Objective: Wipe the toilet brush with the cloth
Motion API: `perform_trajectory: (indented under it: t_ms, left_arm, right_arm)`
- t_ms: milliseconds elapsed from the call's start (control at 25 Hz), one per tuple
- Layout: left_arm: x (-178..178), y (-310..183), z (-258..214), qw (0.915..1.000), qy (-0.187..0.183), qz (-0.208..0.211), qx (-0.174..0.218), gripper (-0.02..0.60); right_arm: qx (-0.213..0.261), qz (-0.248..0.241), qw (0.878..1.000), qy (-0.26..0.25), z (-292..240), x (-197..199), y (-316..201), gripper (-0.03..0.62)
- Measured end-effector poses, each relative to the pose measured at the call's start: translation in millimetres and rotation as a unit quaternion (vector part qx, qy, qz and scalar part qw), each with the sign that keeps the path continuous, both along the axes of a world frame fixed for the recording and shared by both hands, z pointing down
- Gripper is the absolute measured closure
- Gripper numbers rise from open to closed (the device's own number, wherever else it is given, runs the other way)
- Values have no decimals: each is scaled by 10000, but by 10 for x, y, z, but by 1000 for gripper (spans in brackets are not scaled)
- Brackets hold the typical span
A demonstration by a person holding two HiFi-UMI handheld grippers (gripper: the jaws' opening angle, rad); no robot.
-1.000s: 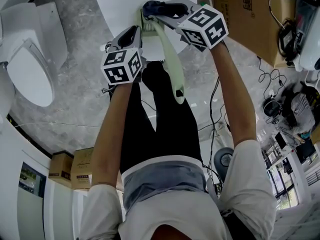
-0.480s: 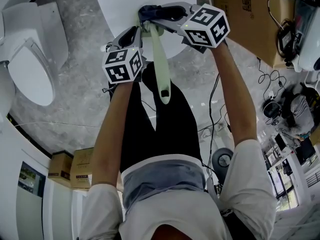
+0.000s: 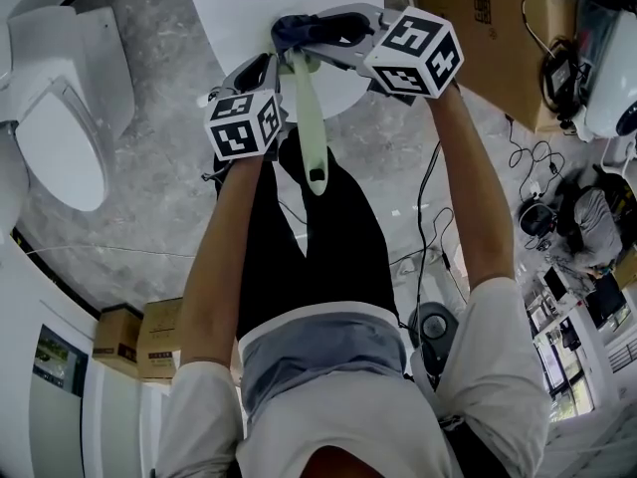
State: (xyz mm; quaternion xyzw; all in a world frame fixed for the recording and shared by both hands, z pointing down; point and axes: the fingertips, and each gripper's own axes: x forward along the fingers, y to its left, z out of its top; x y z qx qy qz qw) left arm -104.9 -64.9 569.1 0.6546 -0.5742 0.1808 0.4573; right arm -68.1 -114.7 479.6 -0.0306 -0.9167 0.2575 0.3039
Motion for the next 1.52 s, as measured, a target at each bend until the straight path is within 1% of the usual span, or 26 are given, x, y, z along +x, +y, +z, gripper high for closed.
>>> perform_trajectory:
  t_ms: [560,760,1120,1280,1520]
  left_arm:
    - [8,6,-7,10000,14,-57,-80,581]
    - [10,12,-13,9999,76,-88,-118,581]
    - [14,12,-16,9997,0,-106,-210,581]
    - [-2,19,-21,9997,19,-125,-230,581]
    - [8,18,-27,9996,-67,-66,-262,581]
  right_arm:
    - [228,-409,9989,-52,-445,35,82,482]
    - [327,-551,9979,-60,-603,23,127,482]
    - [603,-781,9951,-11,-806,34,191,482]
    - [658,-792,9947,-58,-906,17,219,482]
    - [830,-915,9923,-123,-1111,35,272,482]
